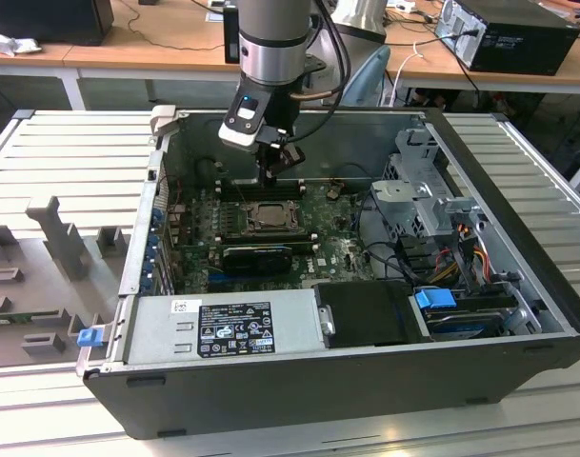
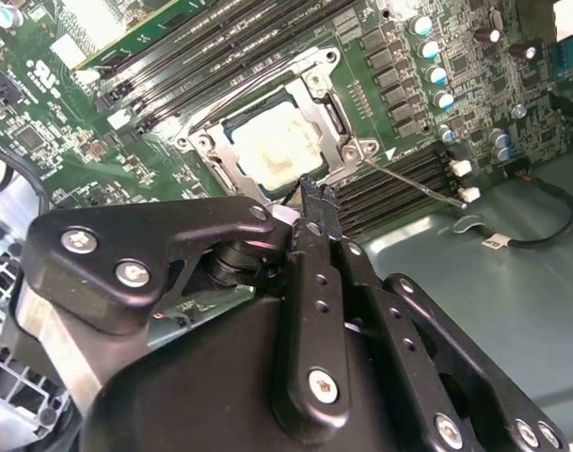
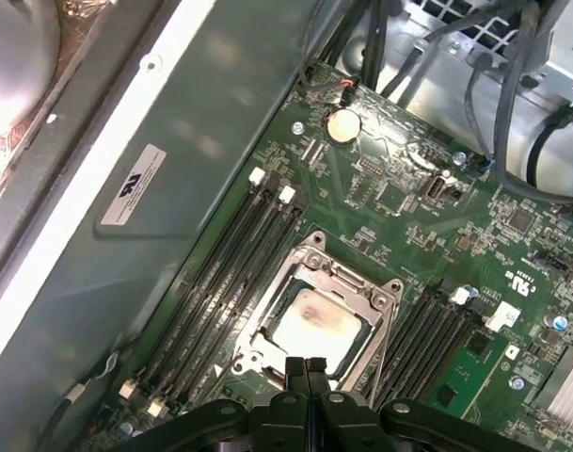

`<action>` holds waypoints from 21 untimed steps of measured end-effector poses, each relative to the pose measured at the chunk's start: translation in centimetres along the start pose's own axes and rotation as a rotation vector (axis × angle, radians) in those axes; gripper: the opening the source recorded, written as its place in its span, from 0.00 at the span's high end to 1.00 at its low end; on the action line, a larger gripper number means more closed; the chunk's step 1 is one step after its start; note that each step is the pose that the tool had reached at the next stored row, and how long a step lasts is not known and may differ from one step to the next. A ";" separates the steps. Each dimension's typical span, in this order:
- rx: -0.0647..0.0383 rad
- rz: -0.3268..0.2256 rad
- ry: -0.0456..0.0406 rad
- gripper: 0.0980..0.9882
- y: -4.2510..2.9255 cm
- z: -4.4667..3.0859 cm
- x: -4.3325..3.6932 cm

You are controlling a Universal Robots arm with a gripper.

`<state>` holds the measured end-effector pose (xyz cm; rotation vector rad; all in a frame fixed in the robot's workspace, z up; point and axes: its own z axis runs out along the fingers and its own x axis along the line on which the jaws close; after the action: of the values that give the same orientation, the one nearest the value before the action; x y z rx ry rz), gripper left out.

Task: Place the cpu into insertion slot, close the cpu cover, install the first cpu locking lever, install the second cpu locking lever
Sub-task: 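Install the first cpu locking lever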

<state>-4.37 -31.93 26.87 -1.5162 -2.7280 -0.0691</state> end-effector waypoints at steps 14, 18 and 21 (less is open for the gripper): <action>0.015 -0.360 0.0085 0.99 0.00 0.04 0.00; 0.018 -0.450 0.0109 0.99 0.00 0.04 0.00; 0.022 -0.536 0.0132 0.99 0.00 0.04 0.00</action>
<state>-4.37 -31.93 26.83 -0.7358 -3.0236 -0.0550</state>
